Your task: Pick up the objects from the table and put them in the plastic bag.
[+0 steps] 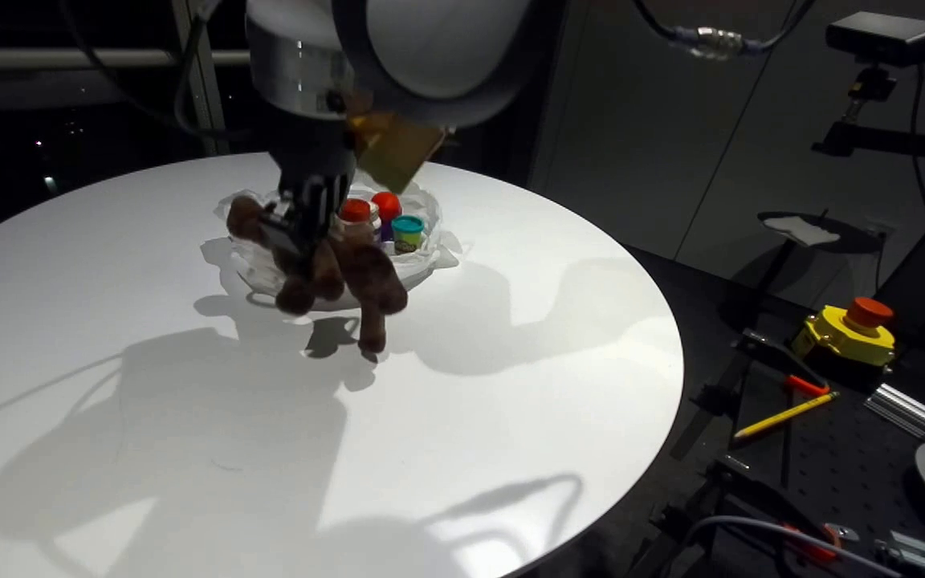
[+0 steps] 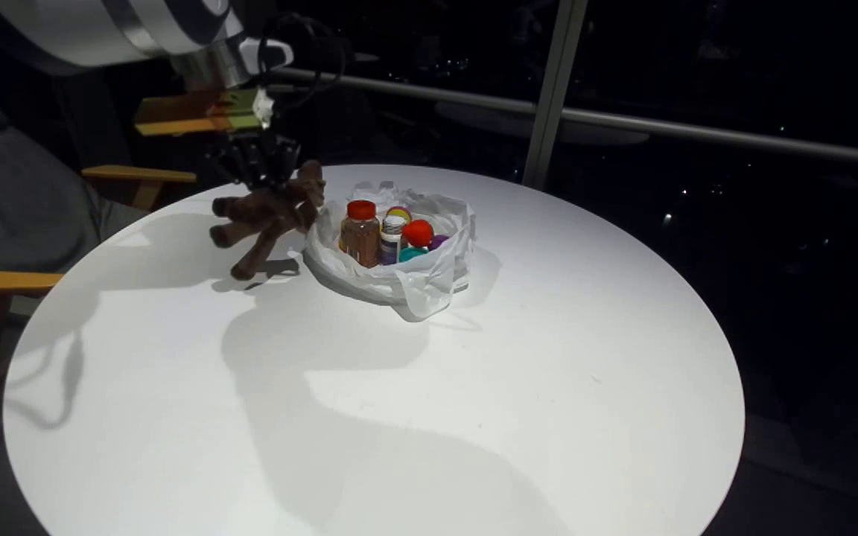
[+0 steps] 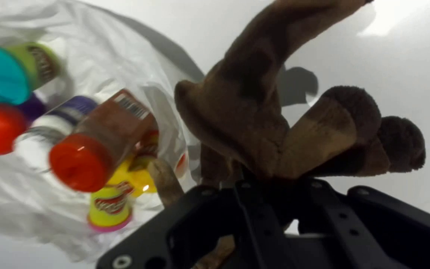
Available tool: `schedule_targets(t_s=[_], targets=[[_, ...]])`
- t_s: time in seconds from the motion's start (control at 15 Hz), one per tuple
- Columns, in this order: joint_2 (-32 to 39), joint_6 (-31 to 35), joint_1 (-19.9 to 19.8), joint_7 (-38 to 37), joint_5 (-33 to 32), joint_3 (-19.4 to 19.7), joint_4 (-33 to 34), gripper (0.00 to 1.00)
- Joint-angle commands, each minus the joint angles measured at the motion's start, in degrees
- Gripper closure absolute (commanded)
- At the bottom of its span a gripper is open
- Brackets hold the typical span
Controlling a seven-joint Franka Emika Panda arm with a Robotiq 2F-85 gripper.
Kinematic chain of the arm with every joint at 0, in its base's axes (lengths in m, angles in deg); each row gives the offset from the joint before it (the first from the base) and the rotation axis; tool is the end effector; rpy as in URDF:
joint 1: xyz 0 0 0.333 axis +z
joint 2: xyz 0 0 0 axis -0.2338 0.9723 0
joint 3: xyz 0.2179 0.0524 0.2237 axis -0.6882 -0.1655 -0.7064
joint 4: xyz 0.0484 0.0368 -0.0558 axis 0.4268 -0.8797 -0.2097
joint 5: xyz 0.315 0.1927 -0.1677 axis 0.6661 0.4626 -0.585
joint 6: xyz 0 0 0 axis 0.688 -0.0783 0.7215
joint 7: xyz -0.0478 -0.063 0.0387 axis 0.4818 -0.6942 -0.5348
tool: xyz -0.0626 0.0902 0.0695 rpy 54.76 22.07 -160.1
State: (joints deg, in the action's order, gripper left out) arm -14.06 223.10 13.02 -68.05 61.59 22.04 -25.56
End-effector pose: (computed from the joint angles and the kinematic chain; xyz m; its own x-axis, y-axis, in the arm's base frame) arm 0.6167 0.2528 0.2045 0.8711 0.4446 0.2089 0.4102 -0.8923 0.1885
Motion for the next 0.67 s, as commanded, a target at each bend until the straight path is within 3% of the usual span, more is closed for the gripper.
schedule_targets(t_s=[0.0, 0.33, 0.6], targets=[[-2.81, -7.82, -4.06, 0.89, -2.49, -0.17, 6.7, 0.85], [0.42, -9.91, -6.5, -1.39, -10.56, 1.82, 13.54, 0.87], [4.38, -9.03, -8.07, -1.74, -11.56, 1.84, 16.6, 0.87]])
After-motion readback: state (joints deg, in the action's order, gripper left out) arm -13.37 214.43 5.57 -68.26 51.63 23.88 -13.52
